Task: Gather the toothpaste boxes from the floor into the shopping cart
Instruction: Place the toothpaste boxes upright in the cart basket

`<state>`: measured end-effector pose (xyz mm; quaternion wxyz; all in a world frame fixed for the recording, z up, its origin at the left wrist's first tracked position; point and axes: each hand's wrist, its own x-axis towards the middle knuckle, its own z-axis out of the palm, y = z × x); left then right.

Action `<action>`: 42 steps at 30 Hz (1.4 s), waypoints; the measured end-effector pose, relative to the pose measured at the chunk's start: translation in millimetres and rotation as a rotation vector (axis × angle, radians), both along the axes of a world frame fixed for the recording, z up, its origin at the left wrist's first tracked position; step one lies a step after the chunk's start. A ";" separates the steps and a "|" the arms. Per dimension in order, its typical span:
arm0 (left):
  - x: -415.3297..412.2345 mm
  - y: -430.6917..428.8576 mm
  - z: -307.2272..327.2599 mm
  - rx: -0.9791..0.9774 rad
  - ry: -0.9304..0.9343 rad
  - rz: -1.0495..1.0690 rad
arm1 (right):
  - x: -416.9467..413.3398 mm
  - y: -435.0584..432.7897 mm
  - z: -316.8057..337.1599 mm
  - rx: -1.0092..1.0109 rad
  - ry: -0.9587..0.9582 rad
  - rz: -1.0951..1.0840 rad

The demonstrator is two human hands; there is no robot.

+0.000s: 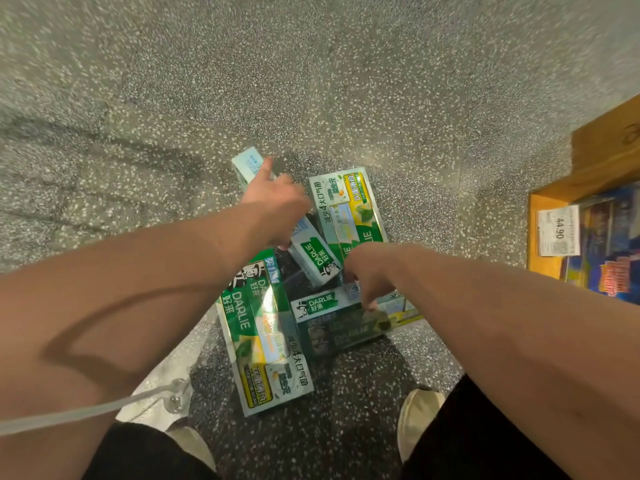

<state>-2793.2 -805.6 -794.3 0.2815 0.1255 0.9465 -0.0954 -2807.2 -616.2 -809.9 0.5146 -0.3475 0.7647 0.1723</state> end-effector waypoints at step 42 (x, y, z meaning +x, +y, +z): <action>47.3 -45.6 -6.6 0.328 -0.054 0.180 | 15.0 -61.6 2.0 -0.369 0.430 -0.085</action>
